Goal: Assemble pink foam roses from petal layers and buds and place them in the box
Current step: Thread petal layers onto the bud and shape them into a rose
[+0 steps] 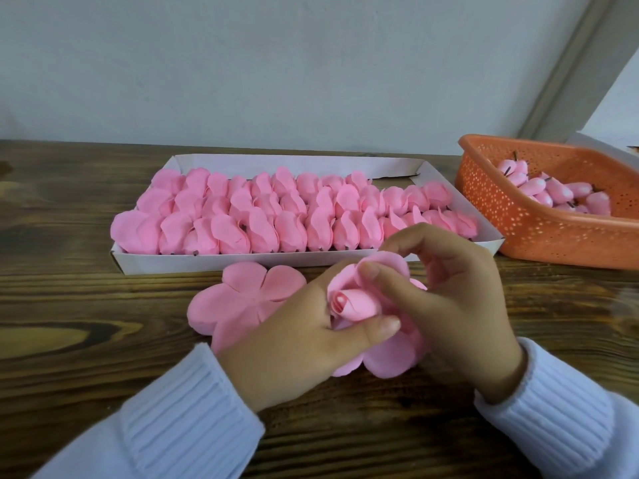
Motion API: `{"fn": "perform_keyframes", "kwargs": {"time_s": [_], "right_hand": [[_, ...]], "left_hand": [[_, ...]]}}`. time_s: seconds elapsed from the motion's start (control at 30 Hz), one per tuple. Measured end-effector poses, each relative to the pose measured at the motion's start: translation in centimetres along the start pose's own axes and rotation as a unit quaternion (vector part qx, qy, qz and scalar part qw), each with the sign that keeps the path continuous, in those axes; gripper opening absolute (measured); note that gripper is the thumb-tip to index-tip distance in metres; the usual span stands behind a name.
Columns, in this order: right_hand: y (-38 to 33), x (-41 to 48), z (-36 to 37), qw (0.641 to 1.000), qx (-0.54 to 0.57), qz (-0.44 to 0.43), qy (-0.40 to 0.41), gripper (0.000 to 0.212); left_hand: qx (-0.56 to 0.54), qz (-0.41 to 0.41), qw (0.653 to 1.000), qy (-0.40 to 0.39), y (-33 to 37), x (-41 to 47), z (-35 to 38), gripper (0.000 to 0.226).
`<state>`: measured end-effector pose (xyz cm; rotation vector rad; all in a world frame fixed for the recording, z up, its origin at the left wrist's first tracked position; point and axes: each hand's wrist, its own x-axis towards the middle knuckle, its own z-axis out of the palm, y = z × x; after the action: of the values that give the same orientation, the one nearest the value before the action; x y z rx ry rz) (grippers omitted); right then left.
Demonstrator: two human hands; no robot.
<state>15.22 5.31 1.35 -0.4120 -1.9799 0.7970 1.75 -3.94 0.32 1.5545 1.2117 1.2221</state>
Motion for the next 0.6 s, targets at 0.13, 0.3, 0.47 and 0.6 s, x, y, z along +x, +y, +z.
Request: {"fn": "perform_keyframes", "kwargs": {"time_s": [0.13,0.3,0.47,0.6], "right_hand": [[0.18,0.08,0.02,1.000,0.005,0.013,-0.002,0.011],[0.06,-0.09,0.08,0.998,0.036,-0.016,-0.040,0.009],[-0.01,-0.13,0.15,0.996,0.072,-0.023,-0.056,0.005],[0.02,-0.15,0.11,0.995,0.086,-0.025,-0.037,0.011]], "left_hand": [[0.010,0.005,1.000,-0.005,-0.05,-0.08,0.18,0.033],[0.013,0.012,1.000,0.008,0.04,0.01,0.12,0.020],[0.019,-0.006,0.999,0.038,-0.14,-0.14,0.24,0.016],[0.040,0.013,0.996,0.082,0.03,-0.10,0.38,0.014]]}}
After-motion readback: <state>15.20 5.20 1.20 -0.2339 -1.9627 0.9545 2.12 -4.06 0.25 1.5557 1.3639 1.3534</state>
